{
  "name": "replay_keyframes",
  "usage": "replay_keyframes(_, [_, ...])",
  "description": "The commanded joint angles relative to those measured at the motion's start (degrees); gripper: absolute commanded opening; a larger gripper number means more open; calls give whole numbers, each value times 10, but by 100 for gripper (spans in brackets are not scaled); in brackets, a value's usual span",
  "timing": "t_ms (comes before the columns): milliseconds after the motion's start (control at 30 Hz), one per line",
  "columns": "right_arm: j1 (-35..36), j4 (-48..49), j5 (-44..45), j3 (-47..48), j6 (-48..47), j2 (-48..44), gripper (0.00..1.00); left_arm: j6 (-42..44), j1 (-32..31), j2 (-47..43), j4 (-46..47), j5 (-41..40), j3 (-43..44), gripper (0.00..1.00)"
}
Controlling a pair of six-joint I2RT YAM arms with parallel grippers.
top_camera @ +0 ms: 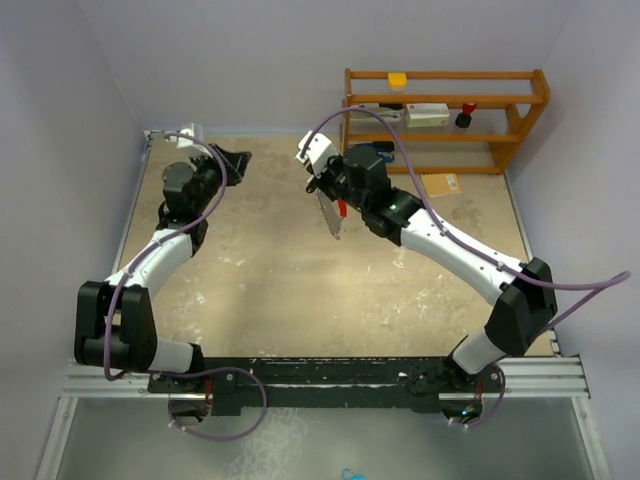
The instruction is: Remove the keys from the keyring
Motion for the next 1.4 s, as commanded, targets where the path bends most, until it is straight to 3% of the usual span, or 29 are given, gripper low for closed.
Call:
replay_keyframes(0, [1,20,-17,32,-83,-33,0,-31,0,4,101,50,46,16])
replay_keyframes(100, [1,21,-36,27,-99,-50,0,-60,0,13,138,72,59,15])
replay_keyframes(233, [1,30,-64,12,-104,-77,0,-99,-11,35,205,160,86,15])
replay_keyframes(367, [1,50,-83,-8,-92,-101,0,-76,-43,60,194,248,113,14])
replay_keyframes(700, [1,74,-107,-31,-67,-120,0,-65,-105,32,209,280,85,16])
replay_keyframes(933, [1,96,-92,-45,-63,-130,0,-10,-127,10,136,267,70,16])
replay_keyframes(1133, [1,110,-86,-49,-57,-135,0,75,-129,-4,19,205,65,14])
replay_keyframes(1367, [1,121,-82,-54,-51,-136,0,102,-131,-10,-9,187,59,14])
